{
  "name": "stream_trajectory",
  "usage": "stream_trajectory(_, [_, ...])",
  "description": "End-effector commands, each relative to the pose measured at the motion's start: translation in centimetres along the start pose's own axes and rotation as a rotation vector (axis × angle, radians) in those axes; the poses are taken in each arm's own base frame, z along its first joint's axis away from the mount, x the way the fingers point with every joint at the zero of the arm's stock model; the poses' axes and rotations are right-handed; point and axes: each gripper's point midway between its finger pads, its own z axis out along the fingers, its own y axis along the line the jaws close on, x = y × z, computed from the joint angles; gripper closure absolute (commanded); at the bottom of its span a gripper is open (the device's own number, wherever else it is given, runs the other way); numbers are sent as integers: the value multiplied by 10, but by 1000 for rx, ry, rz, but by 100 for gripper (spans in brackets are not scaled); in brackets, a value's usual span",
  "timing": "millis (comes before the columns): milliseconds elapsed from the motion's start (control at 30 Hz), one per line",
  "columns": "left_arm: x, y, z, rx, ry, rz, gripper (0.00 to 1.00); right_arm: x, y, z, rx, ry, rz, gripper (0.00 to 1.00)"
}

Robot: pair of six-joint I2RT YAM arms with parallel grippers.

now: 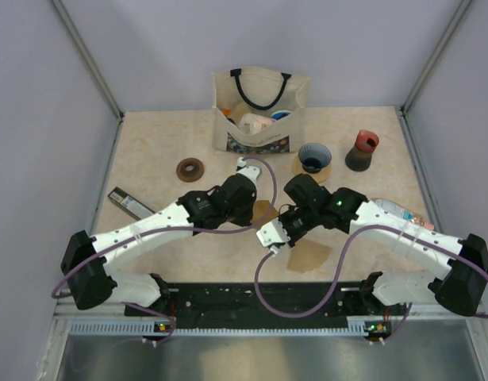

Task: Place the coffee filter in the dripper

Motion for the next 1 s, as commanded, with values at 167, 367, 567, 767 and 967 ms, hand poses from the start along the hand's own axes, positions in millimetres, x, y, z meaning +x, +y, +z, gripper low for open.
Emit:
stream_trajectory(167, [-24, -4, -15, 16, -81, -12, 85, -48, -54, -35, 308, -162, 36, 1])
stream_trajectory(367, [-34, 13, -12, -85, -136, -30, 85, -65, -80, -98, 717, -371, 354, 1])
stream_trajectory(567, [-46, 15, -11, -108, -189, -57, 85, -9, -86, -150, 1173, -606, 1205, 1])
stream_trajectory(767, [-54, 10, -10, -108, -206, -98, 85, 19, -65, -134, 1200, -538, 1453, 1])
stream_trajectory(967, [-51, 13, -11, -132, -189, -160, 82, 32, -61, -111, 1188, -513, 1570, 1])
